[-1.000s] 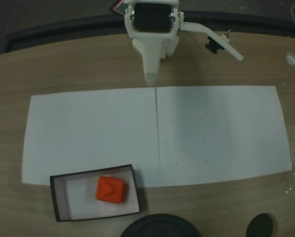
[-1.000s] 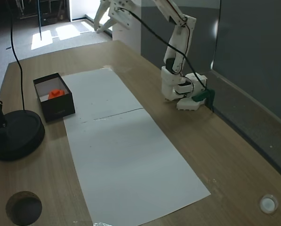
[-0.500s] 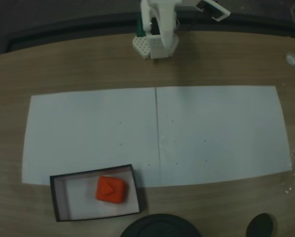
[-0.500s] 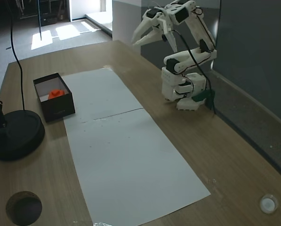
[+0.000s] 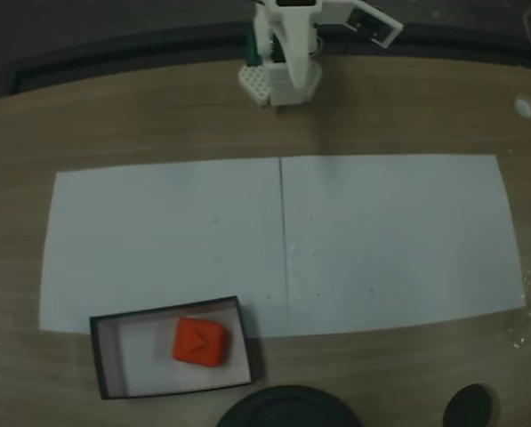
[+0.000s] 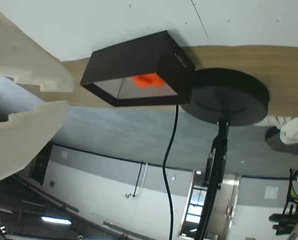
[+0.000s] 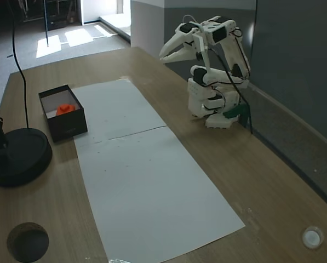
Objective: Grab a orange square and put it in the box.
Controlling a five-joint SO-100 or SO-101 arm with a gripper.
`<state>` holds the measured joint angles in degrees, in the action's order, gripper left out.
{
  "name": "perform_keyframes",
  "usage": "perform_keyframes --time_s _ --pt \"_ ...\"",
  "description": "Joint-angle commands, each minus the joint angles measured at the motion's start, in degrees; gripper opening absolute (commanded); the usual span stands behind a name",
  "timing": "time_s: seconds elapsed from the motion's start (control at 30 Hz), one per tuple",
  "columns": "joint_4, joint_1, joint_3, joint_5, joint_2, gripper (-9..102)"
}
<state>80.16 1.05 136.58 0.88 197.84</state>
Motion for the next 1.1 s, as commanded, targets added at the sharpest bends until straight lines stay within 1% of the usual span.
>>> perform_keyframes --time_s 0.0,0.07,0.2,0.3,0.63,1.0,1.07 --pt "-1.14 0.18 0.18 -0.35 1.32 0" --pt "-0.88 0.88 0.97 -1.76 1.23 0" --pt "-0.62 0.53 8.09 -9.23 1.14 0" --pt "-1.14 0.53 14.59 -7.38 1.14 0" --pt "-3.25 0.26 26.46 -6.94 1.14 0" --pt "-5.80 0.79 33.93 -6.86 1.23 0" --pt "-6.15 0.70 35.42 -5.27 1.23 0"
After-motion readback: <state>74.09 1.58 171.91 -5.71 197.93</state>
